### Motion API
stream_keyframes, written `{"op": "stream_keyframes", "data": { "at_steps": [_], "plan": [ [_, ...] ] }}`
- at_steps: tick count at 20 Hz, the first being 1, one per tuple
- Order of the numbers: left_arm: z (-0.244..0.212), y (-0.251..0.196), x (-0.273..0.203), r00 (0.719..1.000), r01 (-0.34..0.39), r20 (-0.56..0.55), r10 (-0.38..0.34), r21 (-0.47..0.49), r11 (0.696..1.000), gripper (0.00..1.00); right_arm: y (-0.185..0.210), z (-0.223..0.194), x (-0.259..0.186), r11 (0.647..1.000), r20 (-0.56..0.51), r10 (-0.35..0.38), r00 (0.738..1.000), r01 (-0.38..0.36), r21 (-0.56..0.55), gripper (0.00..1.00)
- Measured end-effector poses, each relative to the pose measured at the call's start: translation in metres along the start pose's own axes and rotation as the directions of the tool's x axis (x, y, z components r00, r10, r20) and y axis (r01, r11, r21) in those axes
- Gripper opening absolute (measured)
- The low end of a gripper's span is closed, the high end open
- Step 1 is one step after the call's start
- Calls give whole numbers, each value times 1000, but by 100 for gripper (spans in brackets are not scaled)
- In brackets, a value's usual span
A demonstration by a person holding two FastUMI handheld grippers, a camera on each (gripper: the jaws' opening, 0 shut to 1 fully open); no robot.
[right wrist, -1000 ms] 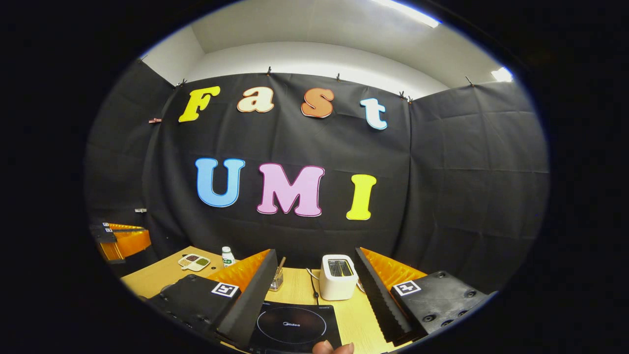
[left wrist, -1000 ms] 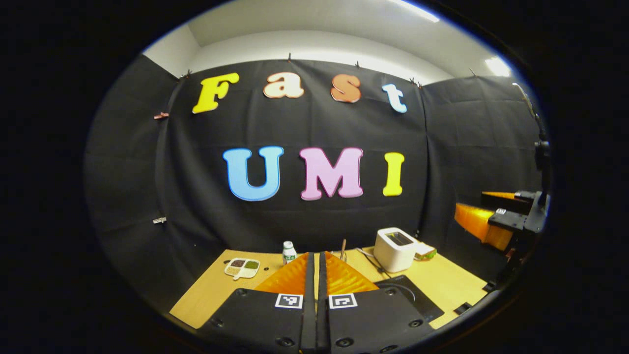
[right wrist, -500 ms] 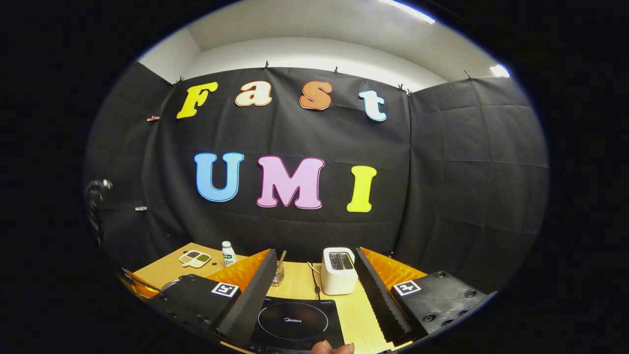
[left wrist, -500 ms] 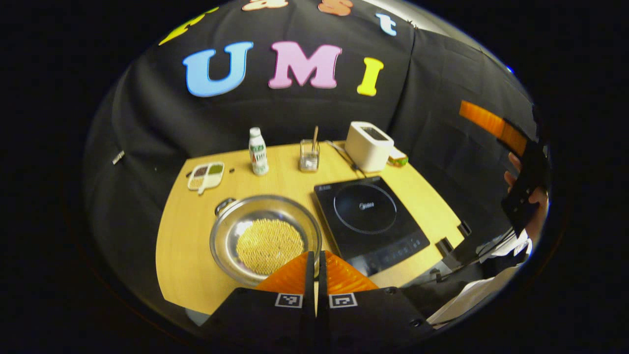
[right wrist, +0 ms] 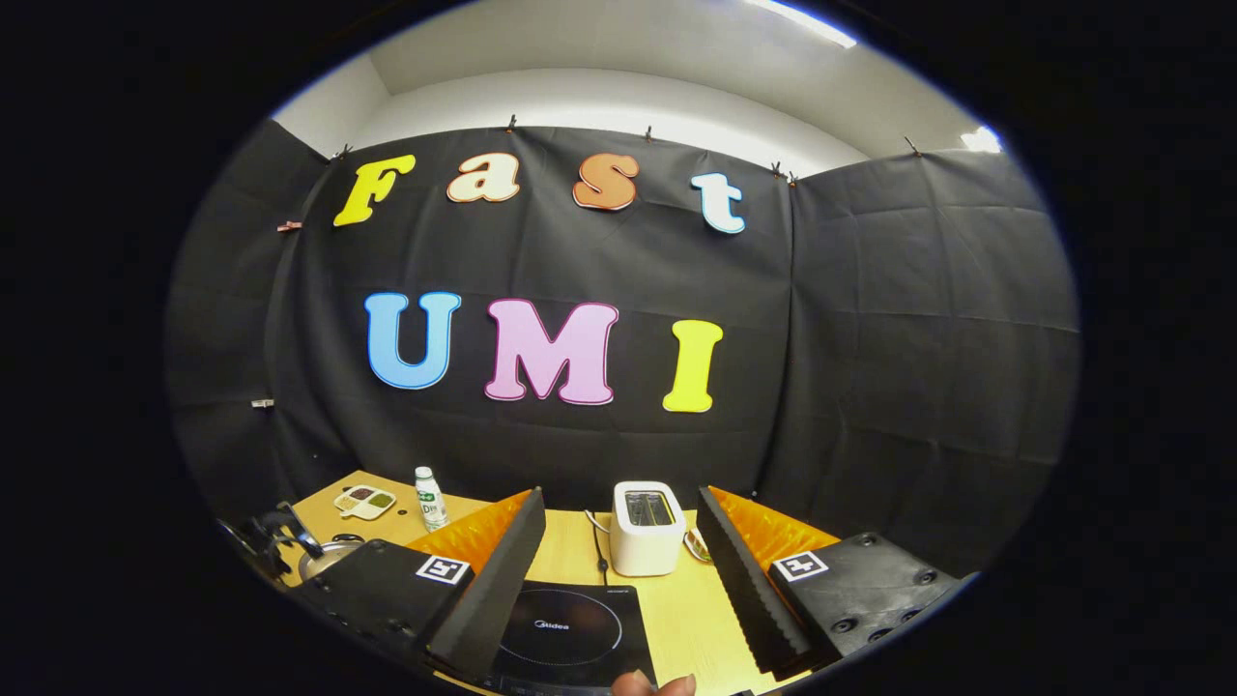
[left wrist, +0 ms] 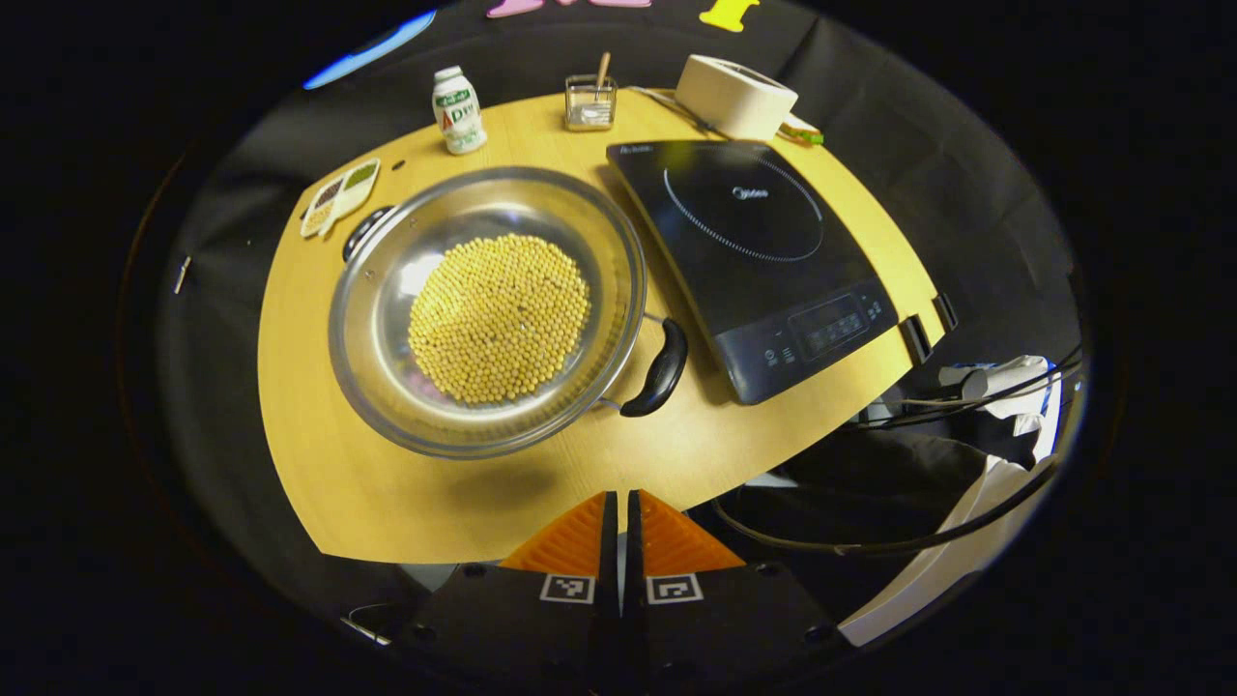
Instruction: First push the handle of the pot to place it horizontally, then grasp the pot with both hands and set it on the induction cooktop.
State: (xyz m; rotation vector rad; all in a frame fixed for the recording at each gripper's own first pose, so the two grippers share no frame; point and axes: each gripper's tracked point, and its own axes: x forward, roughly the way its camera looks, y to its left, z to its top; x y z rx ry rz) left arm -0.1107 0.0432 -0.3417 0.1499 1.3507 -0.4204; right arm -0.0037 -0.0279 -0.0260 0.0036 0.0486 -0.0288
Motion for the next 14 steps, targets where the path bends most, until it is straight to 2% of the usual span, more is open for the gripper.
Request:
{"op": "stream_keyframes", "data": {
  "at_steps": [3,8,11,14],
  "plan": [
    [3,8,21,999,-16,-49,16,-1,1000,6,-13,-8,0,1000,-18,-23,1000,23,-6,98],
    [25,17,41,998,-51,-41,51,7,999,5,-31,-19,0,998,-47,-62,997,61,-21,98],
    [35,5,47,999,-27,-44,28,10,1000,5,-43,-21,2,996,-55,-86,995,85,-24,98],
    [48,0,51,998,-50,-35,50,1,999,5,-55,-27,5,994,-70,-111,991,110,-23,98]
  ]
}}
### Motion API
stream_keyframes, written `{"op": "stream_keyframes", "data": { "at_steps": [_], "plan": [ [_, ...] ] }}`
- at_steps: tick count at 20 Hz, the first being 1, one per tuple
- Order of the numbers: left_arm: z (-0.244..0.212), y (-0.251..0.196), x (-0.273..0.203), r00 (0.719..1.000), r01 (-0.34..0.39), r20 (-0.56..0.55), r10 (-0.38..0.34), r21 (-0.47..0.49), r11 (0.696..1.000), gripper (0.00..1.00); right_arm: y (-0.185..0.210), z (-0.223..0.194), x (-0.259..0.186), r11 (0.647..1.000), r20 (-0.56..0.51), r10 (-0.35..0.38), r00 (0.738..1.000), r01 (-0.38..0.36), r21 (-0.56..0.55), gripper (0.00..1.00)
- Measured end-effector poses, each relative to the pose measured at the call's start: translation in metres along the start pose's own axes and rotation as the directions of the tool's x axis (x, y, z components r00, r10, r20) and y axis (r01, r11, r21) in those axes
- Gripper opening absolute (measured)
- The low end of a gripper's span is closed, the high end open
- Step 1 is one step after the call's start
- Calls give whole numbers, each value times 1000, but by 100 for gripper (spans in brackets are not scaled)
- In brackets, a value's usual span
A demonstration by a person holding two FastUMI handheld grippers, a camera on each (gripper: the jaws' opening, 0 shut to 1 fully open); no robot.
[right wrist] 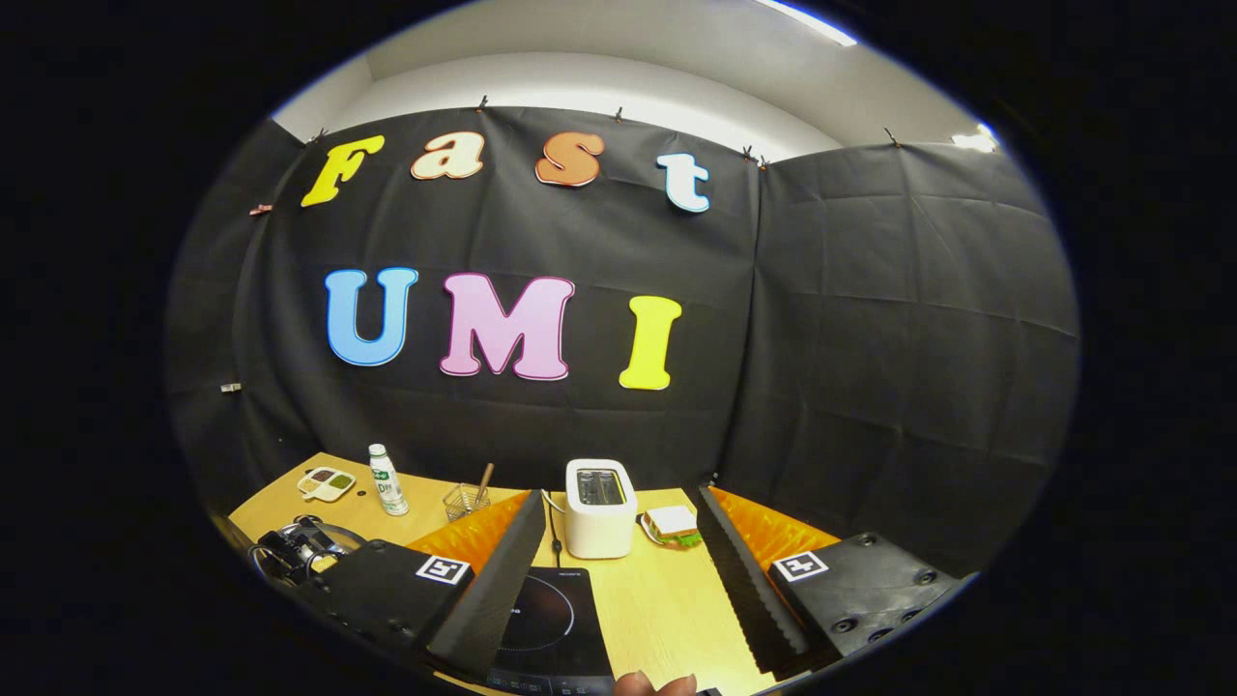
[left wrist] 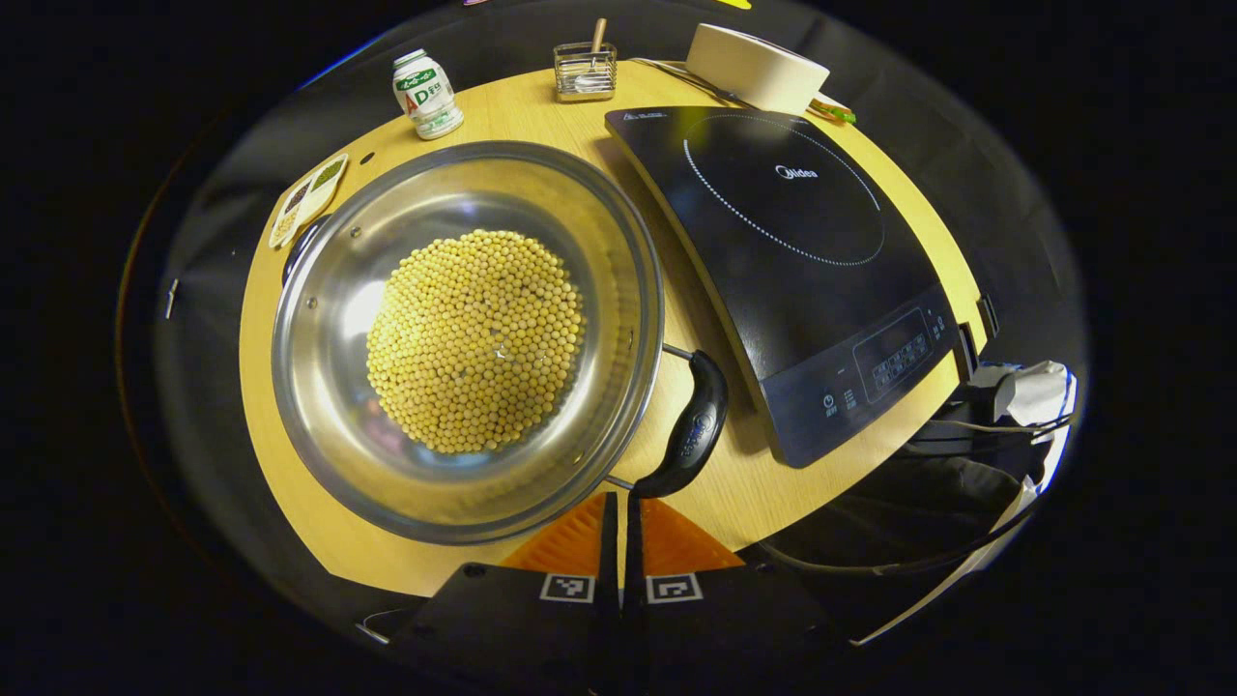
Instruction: First push the handle of the pot to place it horizontally, then grasp the pot with both hands and set it on the induction cooktop.
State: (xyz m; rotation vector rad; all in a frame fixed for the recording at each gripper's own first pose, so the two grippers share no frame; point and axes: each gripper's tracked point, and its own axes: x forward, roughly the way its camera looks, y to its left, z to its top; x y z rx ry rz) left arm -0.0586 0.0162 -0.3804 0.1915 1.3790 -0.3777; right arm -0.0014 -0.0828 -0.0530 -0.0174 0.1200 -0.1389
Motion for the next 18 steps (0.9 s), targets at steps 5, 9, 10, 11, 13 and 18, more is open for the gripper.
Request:
{"op": "stream_keyframes", "data": {
  "at_steps": [5,9,10,11,13,18],
  "plan": [
    [39,-9,5,997,-54,50,52,40,998,5,-14,-5,5,1000,-9,-30,1000,30,-6,98],
    [78,-14,11,992,-82,99,79,27,996,5,-25,-9,9,999,-22,-49,999,49,-1,98],
    [88,-15,12,991,-85,109,83,17,996,5,-28,-10,9,998,-23,-55,998,55,-2,98],
    [96,-14,13,989,-89,118,87,10,996,5,-30,-11,10,998,-25,-60,998,60,-3,98],
    [114,-12,16,986,-100,136,99,0,995,5,-36,-13,12,997,-31,-72,997,72,-5,98],
    [152,-8,20,979,-96,175,102,-43,994,5,-44,-18,19,996,-48,-94,994,94,-3,98]
  ]
}}
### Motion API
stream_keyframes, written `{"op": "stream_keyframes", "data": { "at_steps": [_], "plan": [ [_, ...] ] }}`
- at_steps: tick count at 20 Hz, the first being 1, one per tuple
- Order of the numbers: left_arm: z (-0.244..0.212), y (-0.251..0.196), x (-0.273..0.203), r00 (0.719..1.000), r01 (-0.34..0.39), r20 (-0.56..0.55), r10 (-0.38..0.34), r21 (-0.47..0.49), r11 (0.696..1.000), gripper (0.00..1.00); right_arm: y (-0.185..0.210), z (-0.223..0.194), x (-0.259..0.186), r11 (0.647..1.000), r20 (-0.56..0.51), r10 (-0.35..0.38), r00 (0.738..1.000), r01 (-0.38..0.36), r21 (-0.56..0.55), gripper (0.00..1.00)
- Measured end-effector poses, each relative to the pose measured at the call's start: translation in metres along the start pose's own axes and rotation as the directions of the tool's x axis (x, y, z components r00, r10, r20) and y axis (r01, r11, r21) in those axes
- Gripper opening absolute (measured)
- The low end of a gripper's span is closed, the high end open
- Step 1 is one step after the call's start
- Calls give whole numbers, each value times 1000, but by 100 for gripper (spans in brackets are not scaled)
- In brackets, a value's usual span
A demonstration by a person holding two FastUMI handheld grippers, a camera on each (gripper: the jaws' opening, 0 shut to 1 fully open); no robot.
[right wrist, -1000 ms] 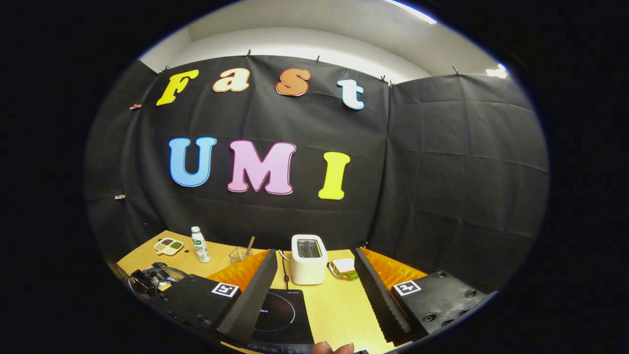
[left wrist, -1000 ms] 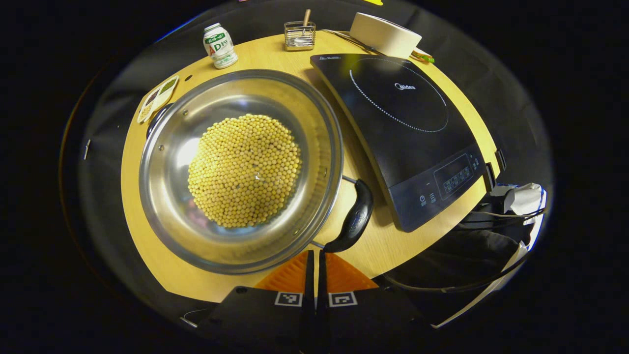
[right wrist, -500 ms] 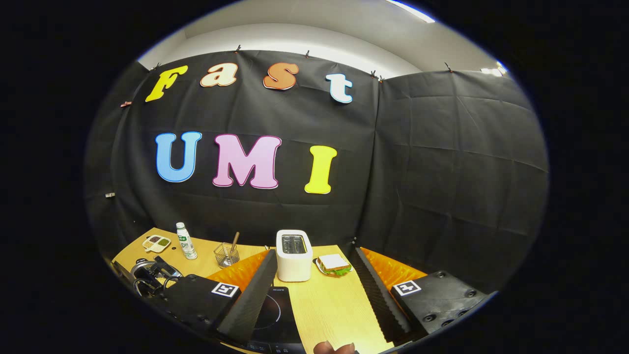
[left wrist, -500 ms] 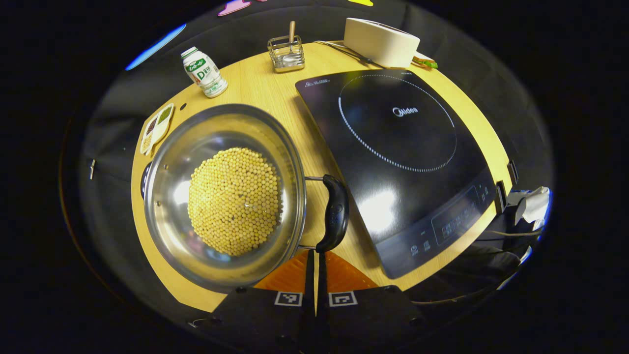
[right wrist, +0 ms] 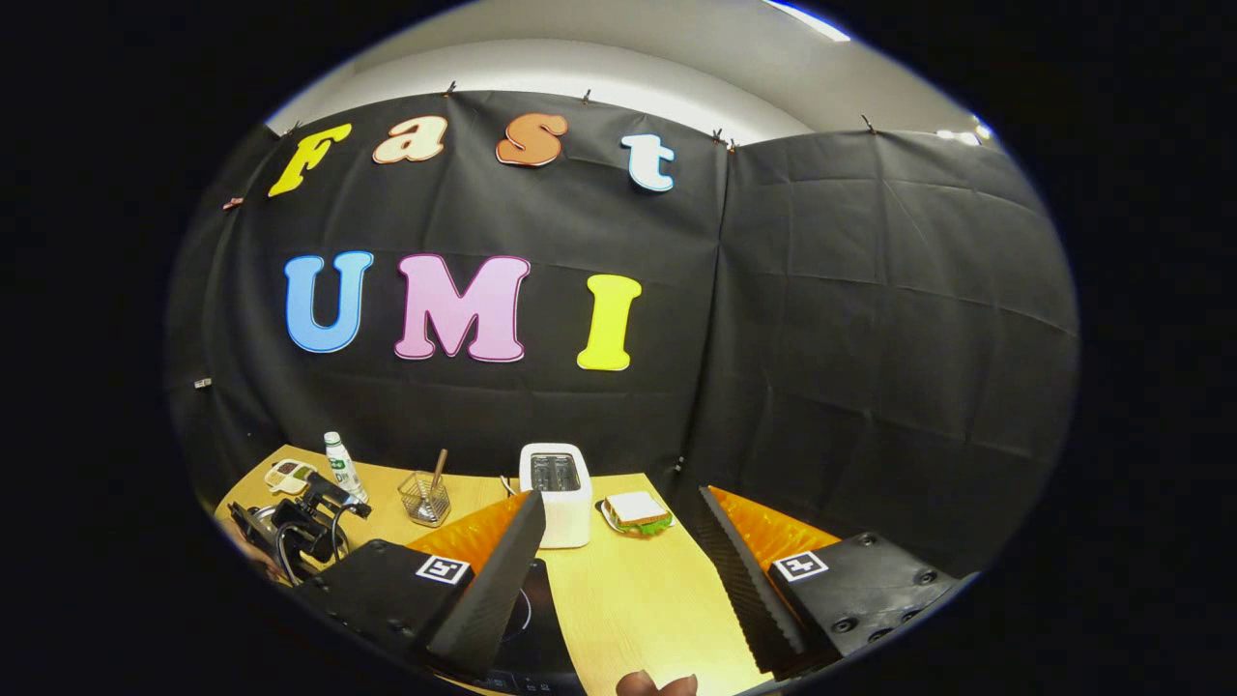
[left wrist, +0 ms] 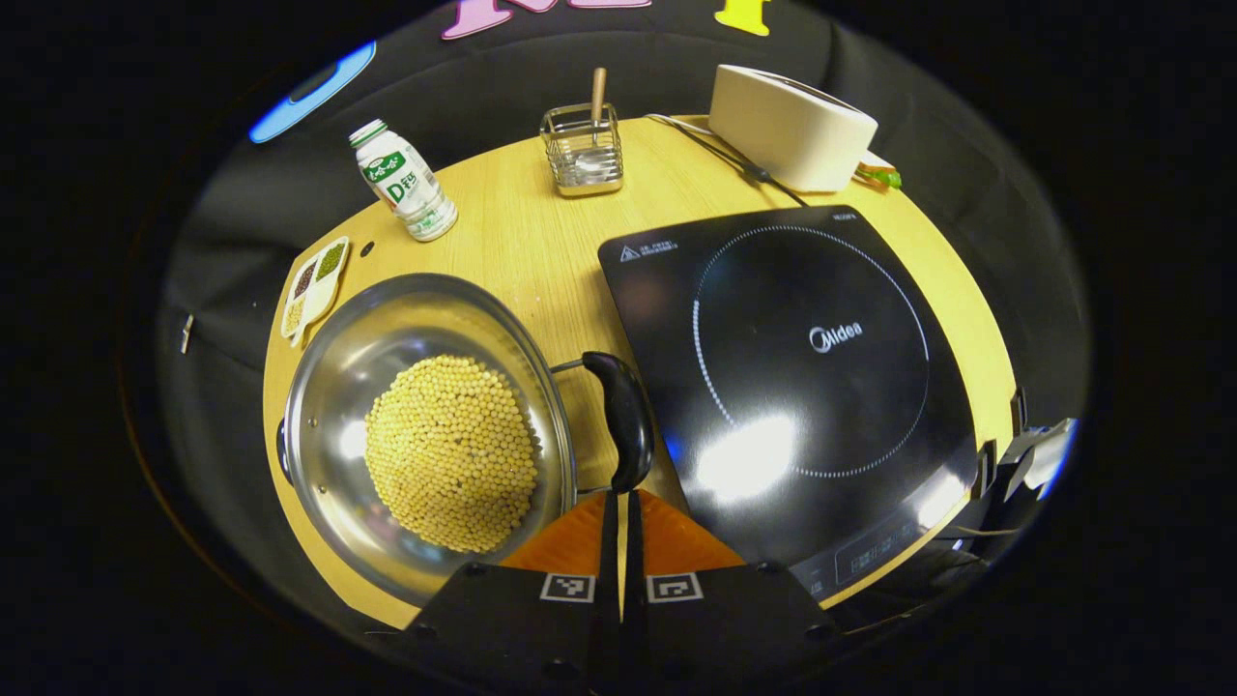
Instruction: First push the handle of the pot to place it horizontally, then grasp the pot with both hands and set it on the induction cooktop.
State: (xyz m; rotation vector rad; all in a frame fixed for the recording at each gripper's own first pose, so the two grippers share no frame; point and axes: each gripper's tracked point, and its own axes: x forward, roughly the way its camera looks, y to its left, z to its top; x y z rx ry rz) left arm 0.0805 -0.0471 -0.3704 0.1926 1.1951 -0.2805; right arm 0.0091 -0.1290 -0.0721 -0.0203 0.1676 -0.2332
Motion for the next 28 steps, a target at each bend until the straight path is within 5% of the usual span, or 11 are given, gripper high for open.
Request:
{"op": "stream_keyframes", "data": {
  "at_steps": [6,11,15,17,20,28],
  "plan": [
    [15,3,2,1000,5,30,-3,-55,999,5,10,-2,11,1000,-12,17,1000,-17,3,98],
    [15,-28,-30,986,107,134,-100,-46,993,7,26,-3,12,998,-15,63,998,-63,7,98],
    [17,-43,-78,955,143,267,-133,-20,990,30,37,0,7,996,-5,90,996,-90,18,98],
    [21,-44,-104,932,144,339,-132,-12,989,51,45,2,1,994,2,107,994,-107,17,98],
    [23,-36,-138,896,132,429,-115,-11,991,94,60,3,-7,990,4,138,990,-138,27,98],
    [-1,66,-180,835,13,548,57,-124,992,96,153,-12,-21,942,-56,333,941,-330,54,98]
  ]
}}
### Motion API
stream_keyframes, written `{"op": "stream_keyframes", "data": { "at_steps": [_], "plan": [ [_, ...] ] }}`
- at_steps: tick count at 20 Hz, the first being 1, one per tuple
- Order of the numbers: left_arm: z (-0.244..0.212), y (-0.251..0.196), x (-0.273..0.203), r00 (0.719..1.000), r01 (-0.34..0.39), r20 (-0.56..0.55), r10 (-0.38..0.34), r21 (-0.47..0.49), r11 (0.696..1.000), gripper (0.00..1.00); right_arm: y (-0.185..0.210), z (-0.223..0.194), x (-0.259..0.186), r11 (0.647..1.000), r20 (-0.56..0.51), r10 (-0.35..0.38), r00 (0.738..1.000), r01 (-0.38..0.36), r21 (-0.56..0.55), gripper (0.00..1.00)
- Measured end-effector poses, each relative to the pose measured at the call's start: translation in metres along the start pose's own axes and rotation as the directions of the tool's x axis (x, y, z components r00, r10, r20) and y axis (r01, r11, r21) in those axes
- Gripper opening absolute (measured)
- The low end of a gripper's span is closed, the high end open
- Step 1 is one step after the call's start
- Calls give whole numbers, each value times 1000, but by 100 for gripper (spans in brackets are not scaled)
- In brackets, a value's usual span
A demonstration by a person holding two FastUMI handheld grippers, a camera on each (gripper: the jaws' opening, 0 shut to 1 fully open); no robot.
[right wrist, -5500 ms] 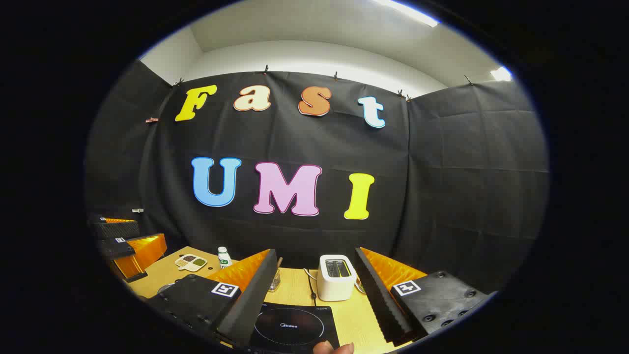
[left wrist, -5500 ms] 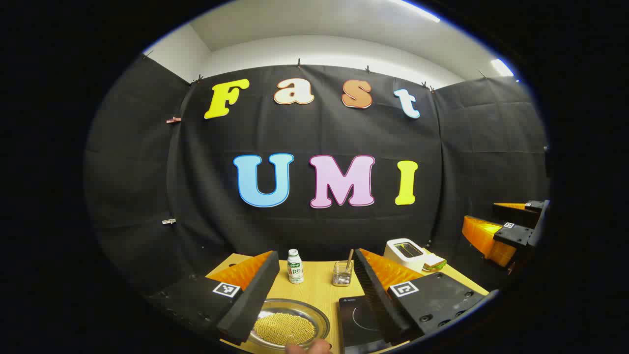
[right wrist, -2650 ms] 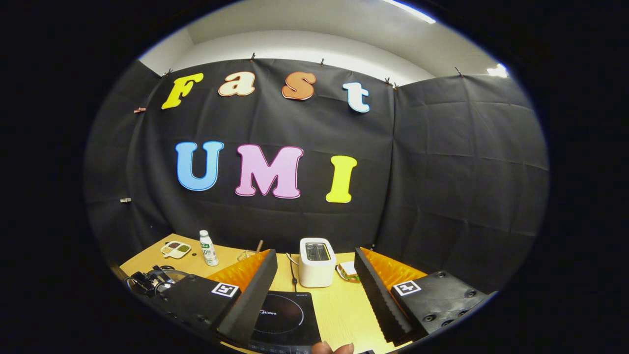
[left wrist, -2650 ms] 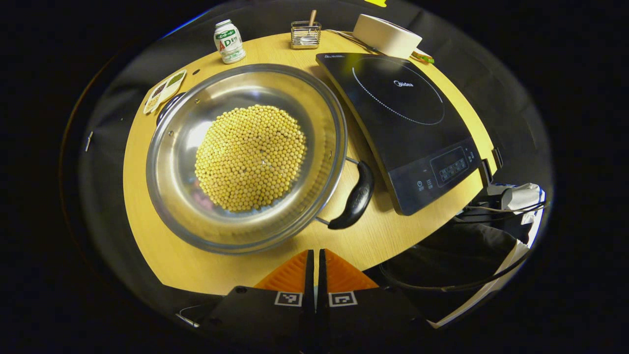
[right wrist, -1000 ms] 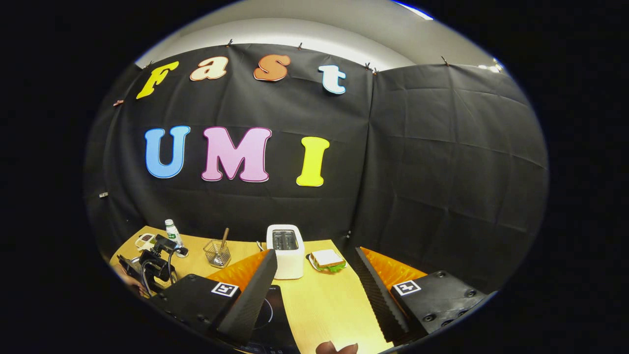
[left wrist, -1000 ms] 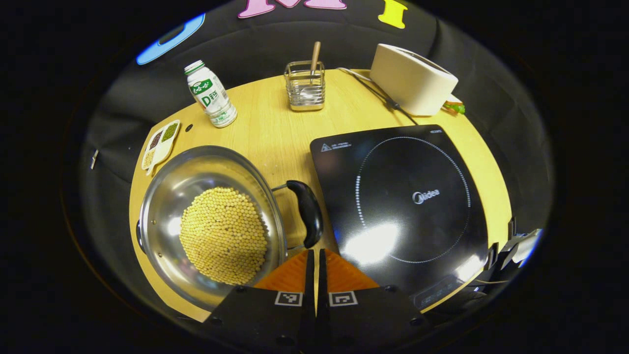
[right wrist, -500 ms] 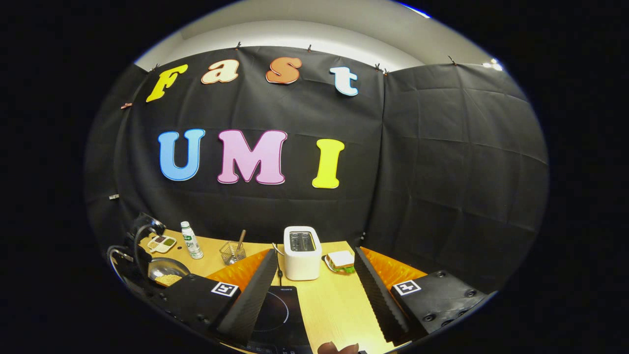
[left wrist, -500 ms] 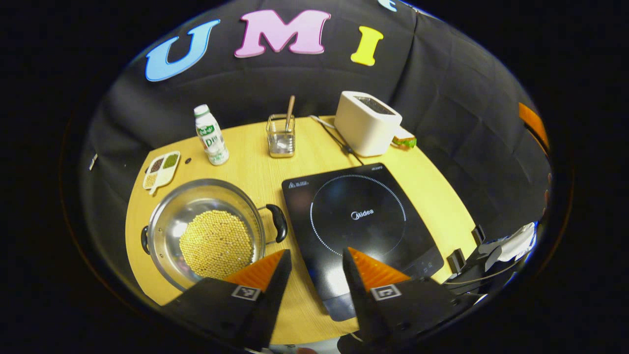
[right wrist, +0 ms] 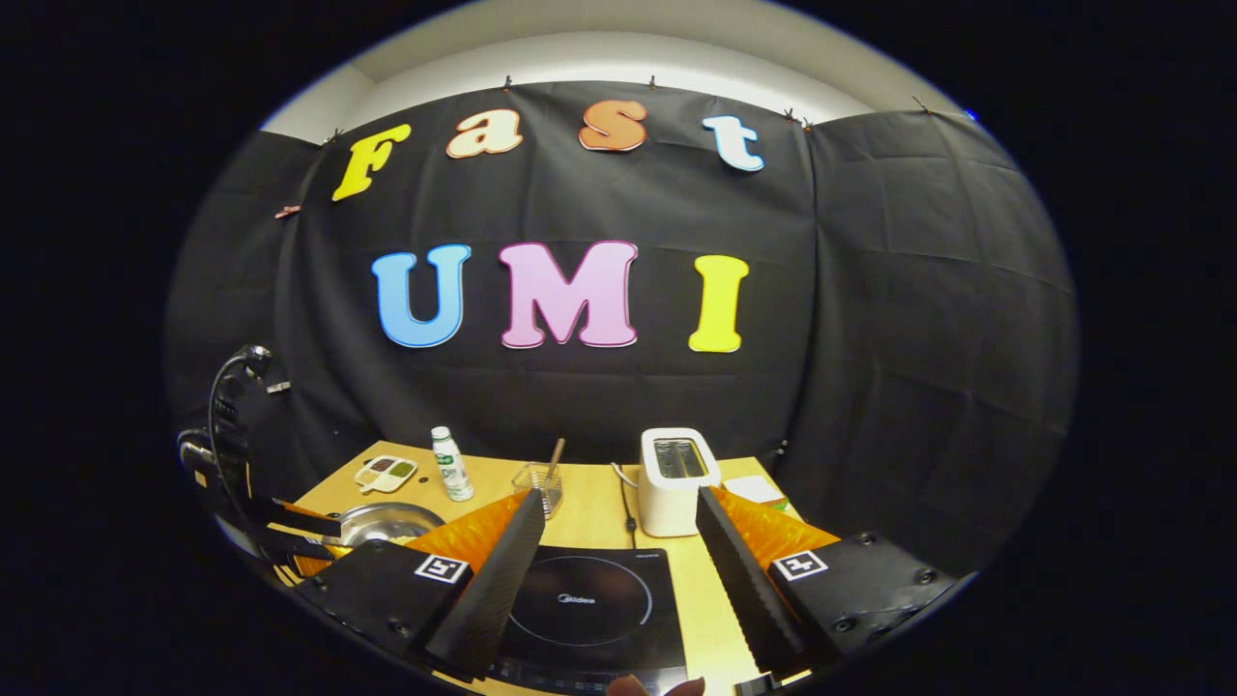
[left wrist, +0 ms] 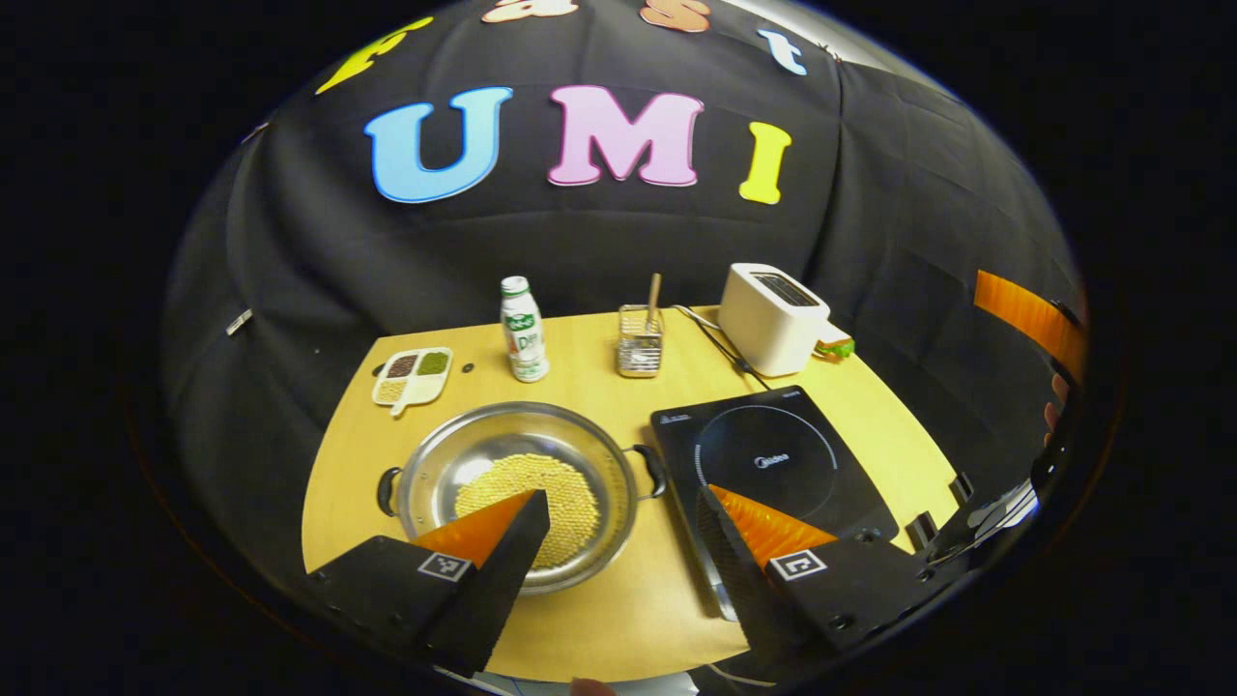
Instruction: First push the handle of the pot to place it horizontally, then grasp the pot with both hands and set it on the induction cooktop.
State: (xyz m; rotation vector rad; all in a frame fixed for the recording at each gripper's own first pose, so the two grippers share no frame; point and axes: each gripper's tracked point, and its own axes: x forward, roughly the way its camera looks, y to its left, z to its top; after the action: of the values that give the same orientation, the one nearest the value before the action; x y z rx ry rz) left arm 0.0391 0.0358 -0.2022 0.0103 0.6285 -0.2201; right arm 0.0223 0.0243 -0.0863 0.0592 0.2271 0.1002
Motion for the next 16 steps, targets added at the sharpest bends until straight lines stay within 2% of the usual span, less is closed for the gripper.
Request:
{"op": "stream_keyframes", "data": {
  "at_steps": [4,7,12,16],
  "plan": [
    [-8,66,-3,997,-77,21,77,4,997,96,53,-17,21,992,-42,124,991,-125,-16,98],
    [-16,111,-1,994,-112,15,112,9,994,96,87,-42,41,982,-108,186,977,-189,-18,98],
    [-42,174,18,988,-147,-47,145,-55,988,96,133,-94,72,970,-236,243,941,-239,48,98],
    [-66,210,46,984,-143,-120,131,-96,985,96,163,-140,99,964,-349,265,899,-246,98,99]
  ]
}}
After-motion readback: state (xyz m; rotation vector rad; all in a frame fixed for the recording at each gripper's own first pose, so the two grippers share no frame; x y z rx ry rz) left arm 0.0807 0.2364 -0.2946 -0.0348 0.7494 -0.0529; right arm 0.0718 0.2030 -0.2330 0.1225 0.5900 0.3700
